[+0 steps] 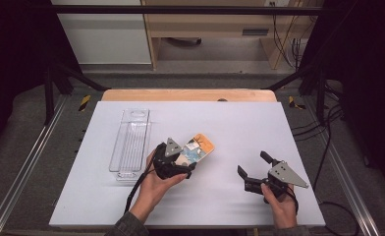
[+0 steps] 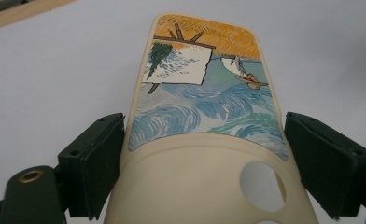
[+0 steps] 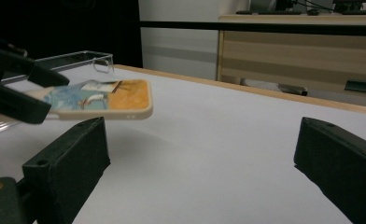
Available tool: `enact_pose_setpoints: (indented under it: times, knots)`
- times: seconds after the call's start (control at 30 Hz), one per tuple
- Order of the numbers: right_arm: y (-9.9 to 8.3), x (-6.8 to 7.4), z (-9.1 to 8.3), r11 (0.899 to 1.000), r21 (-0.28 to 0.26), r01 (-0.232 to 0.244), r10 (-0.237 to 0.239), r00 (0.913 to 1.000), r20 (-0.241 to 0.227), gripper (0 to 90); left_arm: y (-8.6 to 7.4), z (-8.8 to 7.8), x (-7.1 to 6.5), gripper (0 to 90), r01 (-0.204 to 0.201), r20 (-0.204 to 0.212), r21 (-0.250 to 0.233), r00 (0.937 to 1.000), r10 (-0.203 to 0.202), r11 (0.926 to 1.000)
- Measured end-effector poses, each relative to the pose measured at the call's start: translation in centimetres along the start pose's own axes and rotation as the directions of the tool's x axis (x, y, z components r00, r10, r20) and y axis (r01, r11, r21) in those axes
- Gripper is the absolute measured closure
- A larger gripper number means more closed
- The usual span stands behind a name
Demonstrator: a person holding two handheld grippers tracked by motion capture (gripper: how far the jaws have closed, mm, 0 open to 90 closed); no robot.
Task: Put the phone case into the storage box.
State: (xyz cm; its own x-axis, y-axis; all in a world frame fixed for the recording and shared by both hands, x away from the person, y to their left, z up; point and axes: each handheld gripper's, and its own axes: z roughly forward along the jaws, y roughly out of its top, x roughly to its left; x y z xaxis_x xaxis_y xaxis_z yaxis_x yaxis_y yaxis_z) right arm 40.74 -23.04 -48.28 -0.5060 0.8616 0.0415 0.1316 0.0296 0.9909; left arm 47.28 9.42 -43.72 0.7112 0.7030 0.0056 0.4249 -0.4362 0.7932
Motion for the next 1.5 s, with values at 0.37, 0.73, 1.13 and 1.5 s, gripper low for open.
enact_pose_setpoints:
  times: [0.37,0.73,1.13,1.5]
  knots:
    - [1.0,2.6,1.0,0.981,0.061,0.185,-0.184,0.9825,-0.031,2.4,2.2,-1.1,1.8,14.2,0.0,0.048,-0.028,0.9989,0.002,0.9996]
    - [4.0,4.5,2.9,0.906,0.1,0.412,-0.415,0.9096,0.012,6.3,3.9,-3.2,2.8,14.1,0.001,0.075,-0.046,0.9972,0.002,0.999]
    - [7.7,6.3,5.2,0.774,0.147,0.615,-0.621,0.7838,-0.011,7.7,5.0,-5.2,2.4,14.1,-0.049,0.072,-0.044,0.9961,0.052,0.9979]
    - [7.5,7.9,6.5,0.717,0.141,0.682,-0.684,0.7281,-0.044,11.0,5.2,-5.4,2.4,14.1,-0.071,0.076,-0.022,0.9944,0.073,0.9972]
